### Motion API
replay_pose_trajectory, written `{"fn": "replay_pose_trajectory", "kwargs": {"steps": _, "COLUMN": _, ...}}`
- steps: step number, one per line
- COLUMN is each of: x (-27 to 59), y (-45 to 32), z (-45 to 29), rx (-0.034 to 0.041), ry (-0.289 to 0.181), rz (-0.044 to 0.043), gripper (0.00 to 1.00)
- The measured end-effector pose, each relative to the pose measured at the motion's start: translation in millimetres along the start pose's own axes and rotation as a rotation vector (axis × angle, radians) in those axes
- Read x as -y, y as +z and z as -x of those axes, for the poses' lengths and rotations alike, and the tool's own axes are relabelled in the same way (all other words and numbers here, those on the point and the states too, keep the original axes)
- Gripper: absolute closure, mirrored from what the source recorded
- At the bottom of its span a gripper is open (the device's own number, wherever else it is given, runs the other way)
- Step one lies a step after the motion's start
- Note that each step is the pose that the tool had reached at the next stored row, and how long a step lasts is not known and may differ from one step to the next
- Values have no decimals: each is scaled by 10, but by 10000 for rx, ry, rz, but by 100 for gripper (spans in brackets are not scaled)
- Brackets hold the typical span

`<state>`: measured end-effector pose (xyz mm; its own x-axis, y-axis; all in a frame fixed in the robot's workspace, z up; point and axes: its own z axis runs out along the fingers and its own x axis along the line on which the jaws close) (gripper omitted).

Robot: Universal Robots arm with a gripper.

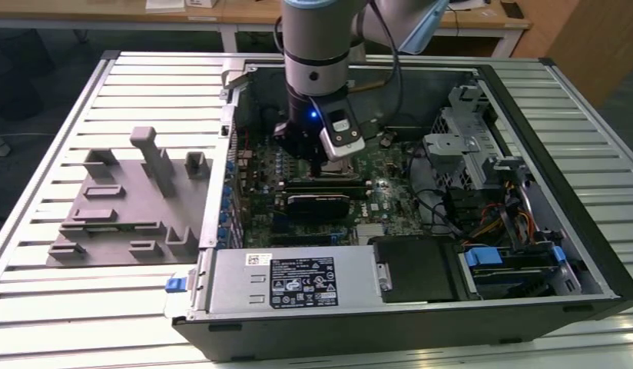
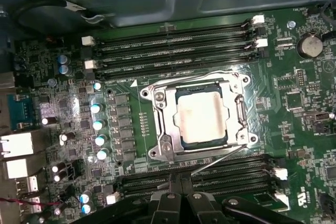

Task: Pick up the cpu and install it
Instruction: 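Install the second cpu locking lever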

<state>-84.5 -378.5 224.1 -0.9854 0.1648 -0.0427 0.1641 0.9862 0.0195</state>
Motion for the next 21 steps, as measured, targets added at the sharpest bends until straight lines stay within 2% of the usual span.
{"fn": "replay_pose_trajectory", "kwargs": {"steps": 9, "x": 71, "y": 65, "z": -13, "rx": -95, "ry": -86, "rz": 564, "gripper": 89}}
{"fn": "replay_pose_trajectory", "kwargs": {"steps": 13, "x": 84, "y": 83, "z": -13, "rx": -147, "ry": -155, "rz": 866, "gripper": 89}}
{"fn": "replay_pose_trajectory", "kwargs": {"steps": 14, "x": 91, "y": 87, "z": -13, "rx": -155, "ry": -175, "rz": 902, "gripper": 89}}
{"fn": "replay_pose_trajectory", "kwargs": {"steps": 17, "x": 111, "y": 92, "z": -10, "rx": -164, "ry": -315, "rz": 913, "gripper": 89}}
{"fn": "replay_pose_trajectory", "kwargs": {"steps": 21, "x": 114, "y": 95, "z": -10, "rx": -192, "ry": -748, "rz": 926, "gripper": 89}}
